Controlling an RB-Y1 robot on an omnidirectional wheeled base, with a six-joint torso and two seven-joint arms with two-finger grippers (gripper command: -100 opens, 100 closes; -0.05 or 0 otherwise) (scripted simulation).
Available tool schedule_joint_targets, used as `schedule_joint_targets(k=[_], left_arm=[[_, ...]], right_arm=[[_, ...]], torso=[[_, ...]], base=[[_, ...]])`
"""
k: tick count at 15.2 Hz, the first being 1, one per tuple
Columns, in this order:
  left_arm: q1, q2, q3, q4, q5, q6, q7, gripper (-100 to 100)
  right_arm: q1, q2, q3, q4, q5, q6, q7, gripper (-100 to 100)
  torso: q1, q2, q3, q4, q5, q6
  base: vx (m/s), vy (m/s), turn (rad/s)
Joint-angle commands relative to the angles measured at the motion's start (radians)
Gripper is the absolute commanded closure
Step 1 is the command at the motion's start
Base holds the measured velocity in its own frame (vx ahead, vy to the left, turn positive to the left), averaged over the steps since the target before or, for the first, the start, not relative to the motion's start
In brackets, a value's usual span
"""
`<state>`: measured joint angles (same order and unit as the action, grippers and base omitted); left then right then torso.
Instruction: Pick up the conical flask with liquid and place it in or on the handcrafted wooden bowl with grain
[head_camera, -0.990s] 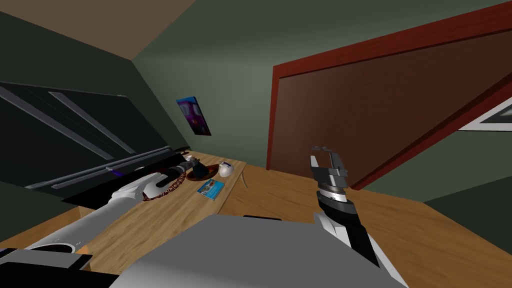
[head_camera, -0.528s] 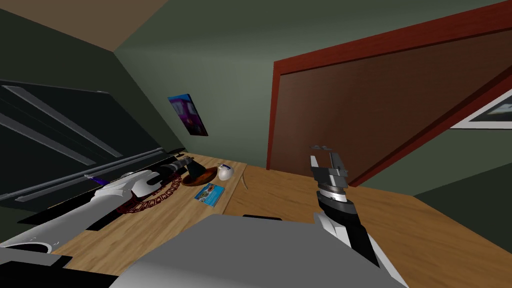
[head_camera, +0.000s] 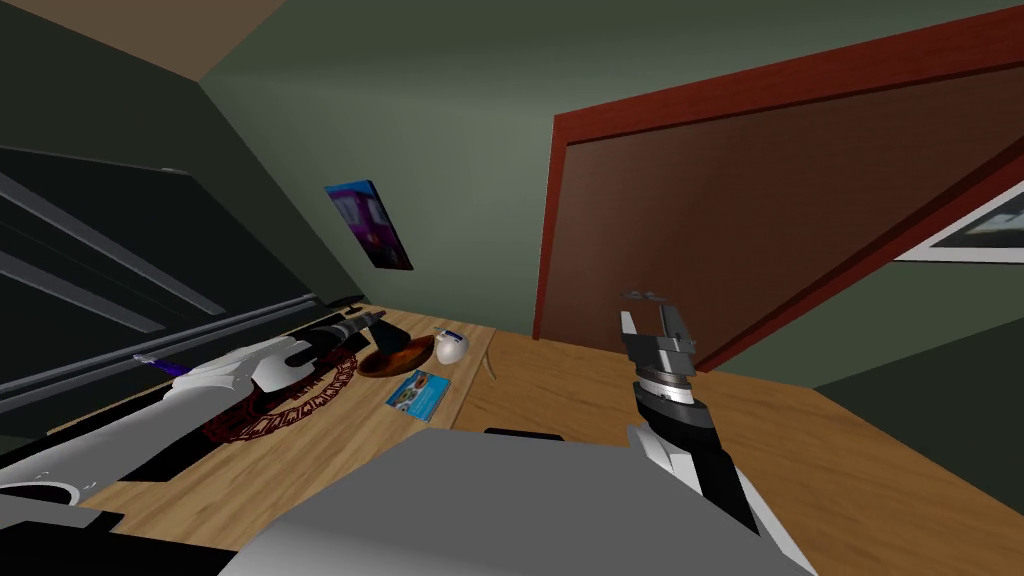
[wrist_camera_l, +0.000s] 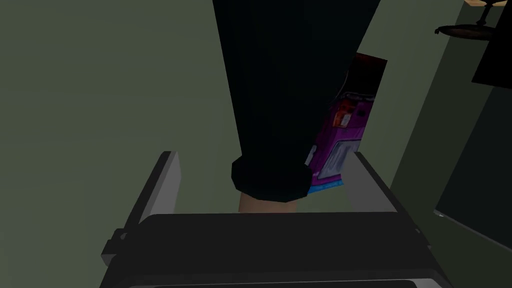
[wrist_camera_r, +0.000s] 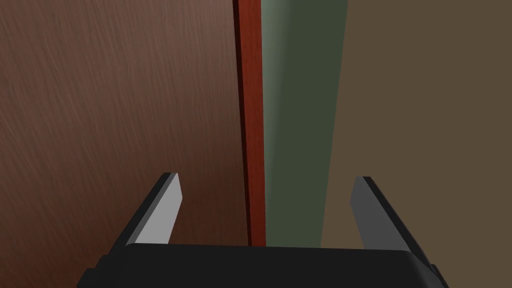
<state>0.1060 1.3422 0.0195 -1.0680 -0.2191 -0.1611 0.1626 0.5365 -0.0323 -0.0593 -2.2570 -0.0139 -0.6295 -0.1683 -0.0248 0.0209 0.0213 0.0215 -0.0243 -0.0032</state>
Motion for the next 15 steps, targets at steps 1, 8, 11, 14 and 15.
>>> schedule_joint_targets(k=[1, 8, 11, 14, 15], left_arm=[[0.000, 0.000, 0.000, 0.000, 0.000, 0.000, 0.000, -100], [0.053, 0.062, -0.042, 0.085, 0.047, -0.004, 0.084, -100], [0.057, 0.066, -0.041, 0.098, 0.050, -0.014, 0.088, -100], [0.057, 0.066, -0.041, 0.098, 0.050, -0.014, 0.088, -100], [0.057, 0.066, -0.041, 0.098, 0.050, -0.014, 0.088, -100]], right_arm=[[0.000, 0.000, 0.000, 0.000, 0.000, 0.000, 0.000, 0], [0.000, 0.000, 0.000, 0.000, 0.000, 0.000, 0.000, 0], [0.000, 0.000, 0.000, 0.000, 0.000, 0.000, 0.000, 0], [0.000, 0.000, 0.000, 0.000, 0.000, 0.000, 0.000, 0], [0.000, 0.000, 0.000, 0.000, 0.000, 0.000, 0.000, 0]], torso=[[0.000, 0.000, 0.000, 0.000, 0.000, 0.000], [0.002, 0.003, 0.001, 0.000, 0.000, 0.001], [0.003, 0.003, 0.002, 0.001, 0.001, 0.000], [0.000, 0.001, 0.001, 0.000, 0.000, 0.000], [-0.001, 0.001, 0.001, 0.000, 0.000, 0.000]], base=[[0.000, 0.000, 0.000], [-0.028, 0.043, -0.231], [-0.034, 0.050, -0.171], [-0.002, 0.003, 0.000], [0.000, 0.000, 0.000]])
